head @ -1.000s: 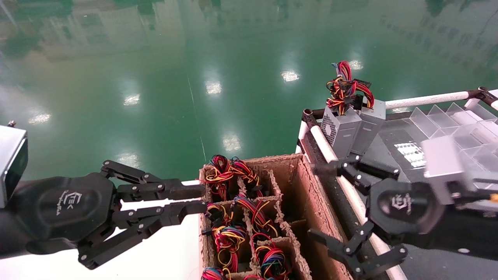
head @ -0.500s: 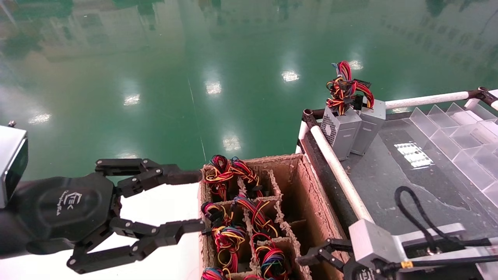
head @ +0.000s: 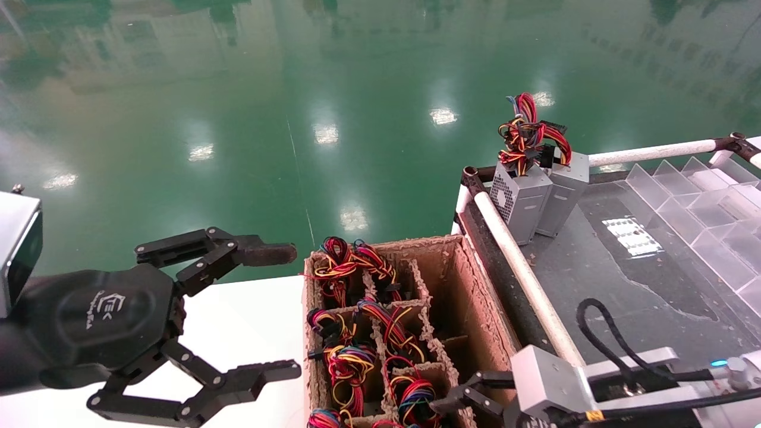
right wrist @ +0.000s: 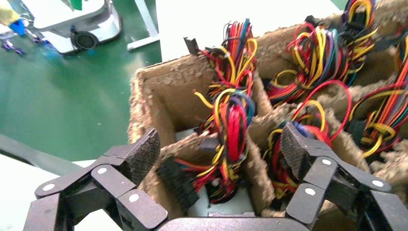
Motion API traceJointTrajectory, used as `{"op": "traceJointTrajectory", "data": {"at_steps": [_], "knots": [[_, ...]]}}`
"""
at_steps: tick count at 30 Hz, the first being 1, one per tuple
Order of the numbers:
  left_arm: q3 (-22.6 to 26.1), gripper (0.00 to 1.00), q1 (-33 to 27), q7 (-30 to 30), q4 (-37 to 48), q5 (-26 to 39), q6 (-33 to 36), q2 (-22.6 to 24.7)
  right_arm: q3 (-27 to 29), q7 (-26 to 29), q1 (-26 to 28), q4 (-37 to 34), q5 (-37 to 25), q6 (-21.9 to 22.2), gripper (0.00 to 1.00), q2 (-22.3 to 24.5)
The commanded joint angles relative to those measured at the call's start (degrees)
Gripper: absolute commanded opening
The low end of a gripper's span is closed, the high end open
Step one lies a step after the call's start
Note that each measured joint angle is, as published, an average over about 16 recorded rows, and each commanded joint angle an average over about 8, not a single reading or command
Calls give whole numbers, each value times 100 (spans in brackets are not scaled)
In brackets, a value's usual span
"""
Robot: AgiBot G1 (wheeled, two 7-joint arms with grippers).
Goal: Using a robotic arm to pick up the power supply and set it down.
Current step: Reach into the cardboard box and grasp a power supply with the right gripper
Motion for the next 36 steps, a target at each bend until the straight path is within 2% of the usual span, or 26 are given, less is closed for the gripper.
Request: {"op": "traceJointTrajectory", "data": {"at_steps": [1, 14, 36], "knots": [[0, 100, 0, 0, 0, 0, 0, 0, -22, -33, -8, 39, -23, 76, 0, -32], [2, 100, 0, 1, 0, -1, -1, -1, -28, 76, -223, 718, -279, 648, 0, -12], [4, 100, -1, 2, 0, -3, -2, -2, 20, 42, -395, 893, -462, 1105, 0, 32]]}}
